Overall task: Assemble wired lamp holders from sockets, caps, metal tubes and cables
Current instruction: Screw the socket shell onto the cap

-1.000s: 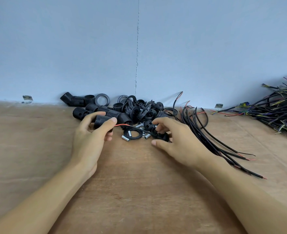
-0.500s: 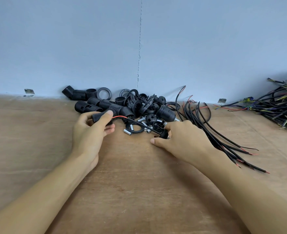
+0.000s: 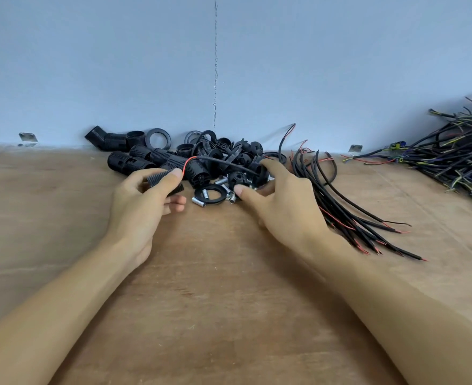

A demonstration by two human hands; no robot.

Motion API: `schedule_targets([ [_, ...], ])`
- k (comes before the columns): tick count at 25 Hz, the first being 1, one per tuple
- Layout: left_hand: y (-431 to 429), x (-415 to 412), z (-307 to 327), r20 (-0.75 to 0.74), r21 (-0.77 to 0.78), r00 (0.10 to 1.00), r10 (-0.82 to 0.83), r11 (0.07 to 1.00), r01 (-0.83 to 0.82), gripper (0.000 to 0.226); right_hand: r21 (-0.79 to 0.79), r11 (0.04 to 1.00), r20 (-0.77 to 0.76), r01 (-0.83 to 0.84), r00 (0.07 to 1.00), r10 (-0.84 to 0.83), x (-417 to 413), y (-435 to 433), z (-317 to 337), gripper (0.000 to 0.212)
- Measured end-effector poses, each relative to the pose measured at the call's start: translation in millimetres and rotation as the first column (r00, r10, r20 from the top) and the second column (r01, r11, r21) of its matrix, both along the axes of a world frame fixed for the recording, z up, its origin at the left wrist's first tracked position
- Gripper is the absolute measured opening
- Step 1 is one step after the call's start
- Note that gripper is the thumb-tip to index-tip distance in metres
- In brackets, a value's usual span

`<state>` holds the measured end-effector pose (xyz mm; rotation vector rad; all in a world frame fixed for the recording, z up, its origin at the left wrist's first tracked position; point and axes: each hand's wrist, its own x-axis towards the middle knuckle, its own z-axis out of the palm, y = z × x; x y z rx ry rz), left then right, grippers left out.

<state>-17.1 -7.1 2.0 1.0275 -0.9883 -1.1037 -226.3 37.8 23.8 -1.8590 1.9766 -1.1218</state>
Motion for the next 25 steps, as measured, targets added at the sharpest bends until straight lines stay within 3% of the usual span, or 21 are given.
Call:
schedule_targets([
  [2, 2, -1, 0, 0.008, 0.001, 1.000, -0.026, 1.000, 0.026, 0.019, -0.062, 0.998, 0.200, 0.005, 0.980, 0.007, 1, -3, -3, 0.050],
  [5, 2, -2, 2, 0.020, 0.013, 0.999, -0.034, 0.999, 0.034, 0.023, -0.173, 0.985, 0.487, 0.017, 0.871, 0.070, 2, -7, -6, 0.012],
  [10, 4, -6, 7, -0.174, 0.069, 0.983, -0.062, 0.995, 0.075, 0.014, -0.136, 0.989, 0.704, 0.066, 0.708, 0.049, 8, -14, -7, 0.018],
  [15, 2, -3, 11, -0.336, 0.164, 0.941, -0.043, 0.981, 0.103, 0.028, -0.170, 0.985, 0.632, 0.018, 0.769, 0.095, 10, -12, -8, 0.026],
  [19, 10, -7, 11, -0.233, 0.104, 0.956, -0.180, 0.972, 0.209, 0.014, -0.210, 0.977, 0.653, 0.041, 0.749, 0.109, 11, -10, -4, 0.027],
  [23, 18, -12, 11, -0.157, 0.042, 0.928, -0.339, 0.936, 0.349, 0.022, -0.197, 0.976, 0.751, 0.090, 0.654, 0.091, 8, -11, 0, 0.020],
  [25, 18, -12, 9, -0.116, 0.034, 0.928, -0.354, 0.932, 0.360, 0.017, -0.203, 0.975, 0.752, 0.095, 0.652, 0.094, 8, -11, 0, 0.012],
])
